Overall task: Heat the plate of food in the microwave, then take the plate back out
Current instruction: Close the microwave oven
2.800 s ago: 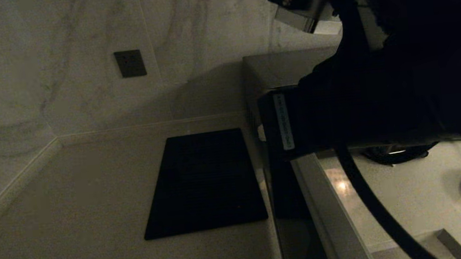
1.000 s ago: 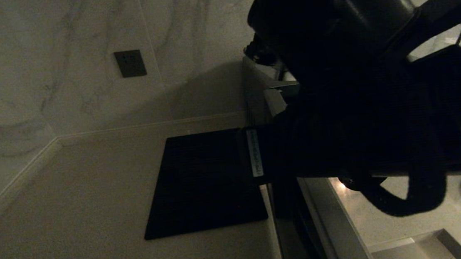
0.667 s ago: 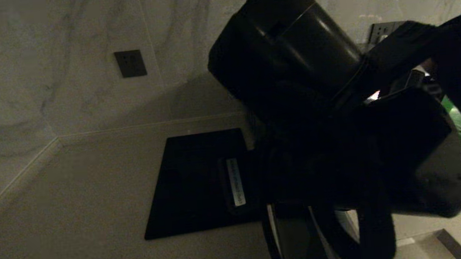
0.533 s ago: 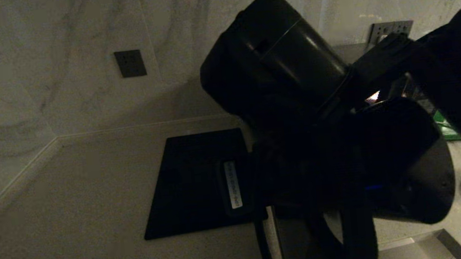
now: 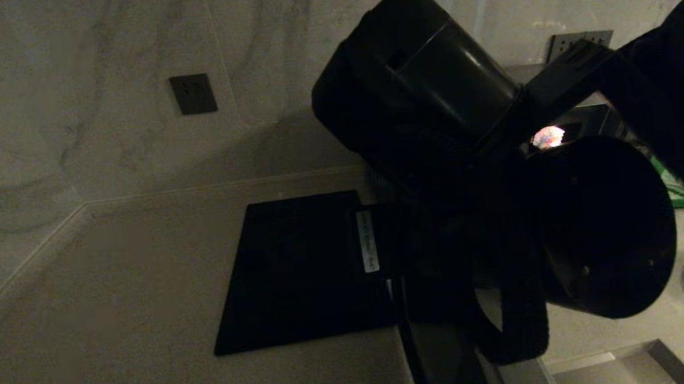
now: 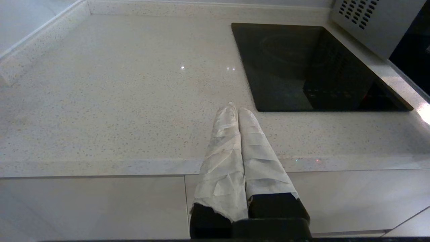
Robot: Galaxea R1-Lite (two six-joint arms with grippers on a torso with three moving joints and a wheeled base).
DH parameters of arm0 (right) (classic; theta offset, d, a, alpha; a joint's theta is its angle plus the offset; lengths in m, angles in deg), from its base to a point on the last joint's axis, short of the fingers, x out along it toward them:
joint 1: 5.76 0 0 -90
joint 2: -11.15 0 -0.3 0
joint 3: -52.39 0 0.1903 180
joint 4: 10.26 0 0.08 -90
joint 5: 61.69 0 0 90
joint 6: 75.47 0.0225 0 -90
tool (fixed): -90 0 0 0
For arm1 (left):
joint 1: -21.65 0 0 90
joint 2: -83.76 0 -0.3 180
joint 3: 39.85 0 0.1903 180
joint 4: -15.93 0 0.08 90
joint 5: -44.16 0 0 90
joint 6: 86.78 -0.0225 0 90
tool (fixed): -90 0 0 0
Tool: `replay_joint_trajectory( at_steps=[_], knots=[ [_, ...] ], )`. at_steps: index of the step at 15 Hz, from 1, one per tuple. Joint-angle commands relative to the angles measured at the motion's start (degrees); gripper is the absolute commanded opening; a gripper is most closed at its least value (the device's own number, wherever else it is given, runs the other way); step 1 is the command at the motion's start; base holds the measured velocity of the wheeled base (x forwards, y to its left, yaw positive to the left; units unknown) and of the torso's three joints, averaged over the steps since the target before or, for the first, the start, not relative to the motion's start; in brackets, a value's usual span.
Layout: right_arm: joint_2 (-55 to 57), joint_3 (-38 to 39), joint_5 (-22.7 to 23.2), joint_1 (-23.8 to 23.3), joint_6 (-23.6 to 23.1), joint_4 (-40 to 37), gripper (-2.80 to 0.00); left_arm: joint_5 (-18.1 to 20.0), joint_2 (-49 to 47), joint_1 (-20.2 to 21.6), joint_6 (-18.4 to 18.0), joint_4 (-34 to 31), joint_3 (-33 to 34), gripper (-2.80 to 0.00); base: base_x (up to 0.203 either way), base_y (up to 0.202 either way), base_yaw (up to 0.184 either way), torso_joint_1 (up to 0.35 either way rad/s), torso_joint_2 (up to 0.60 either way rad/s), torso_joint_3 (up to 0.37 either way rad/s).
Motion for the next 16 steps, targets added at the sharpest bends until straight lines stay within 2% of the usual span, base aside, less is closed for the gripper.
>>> replay_joint_trajectory(
  at_steps=[1,9,16],
  knots=[
    [-0.59,0.14,-0.41,-0.05,1.01,-2.57,-2.8,-0.02,-0.09,0.02,0.04,0.02,0.0,-2.8,0.0,0.0,0.0,0.0,0.0,0.0],
    [-0.8,1.83,-0.41,-0.5,6.11,-6.0,-2.8,-0.02,-0.09,0.02,0.04,0.02,0.0,-2.8,0.0,0.0,0.0,0.0,0.0,0.0],
    [-1.06,3.31,-0.48,-2.16,7.4,-6.0,-2.8,-0.02,-0.09,0.02,0.04,0.02,0.0,-2.8,0.0,0.0,0.0,0.0,0.0,0.0]
  ],
)
